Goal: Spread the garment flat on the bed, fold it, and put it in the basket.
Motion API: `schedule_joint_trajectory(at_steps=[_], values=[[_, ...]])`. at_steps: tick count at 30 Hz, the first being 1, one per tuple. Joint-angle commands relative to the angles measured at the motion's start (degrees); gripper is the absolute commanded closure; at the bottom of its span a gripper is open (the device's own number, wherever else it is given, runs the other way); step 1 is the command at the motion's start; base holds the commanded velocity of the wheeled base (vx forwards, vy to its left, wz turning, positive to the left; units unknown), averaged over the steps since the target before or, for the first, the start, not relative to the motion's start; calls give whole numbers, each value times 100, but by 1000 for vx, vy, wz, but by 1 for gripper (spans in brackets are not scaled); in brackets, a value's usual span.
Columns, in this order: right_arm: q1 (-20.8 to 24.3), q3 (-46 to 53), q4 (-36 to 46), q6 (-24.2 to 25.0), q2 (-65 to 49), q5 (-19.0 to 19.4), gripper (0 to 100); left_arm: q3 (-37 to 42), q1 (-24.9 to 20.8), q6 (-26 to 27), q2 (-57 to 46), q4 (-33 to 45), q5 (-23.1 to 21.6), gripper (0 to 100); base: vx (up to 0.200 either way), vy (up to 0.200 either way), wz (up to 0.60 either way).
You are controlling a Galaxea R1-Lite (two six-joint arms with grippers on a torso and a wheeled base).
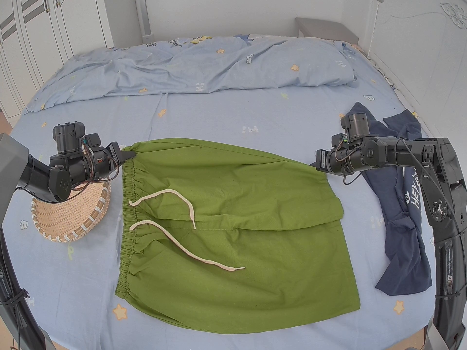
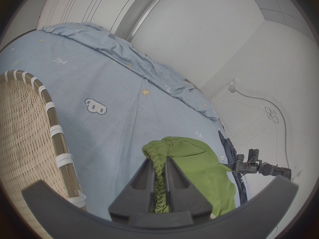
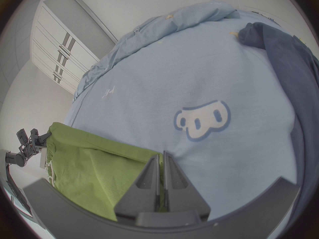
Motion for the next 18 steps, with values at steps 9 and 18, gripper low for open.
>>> schedule_joint_trajectory(at_steps=[9, 18], values=[[225, 7, 2889, 2, -129, -23, 100, 38, -1, -3, -1, 2, -1, 100, 0, 0, 0], [330, 7, 3495, -183, 38, -15, 100, 47, -1, -3, -1, 2, -1, 100, 0, 0, 0]])
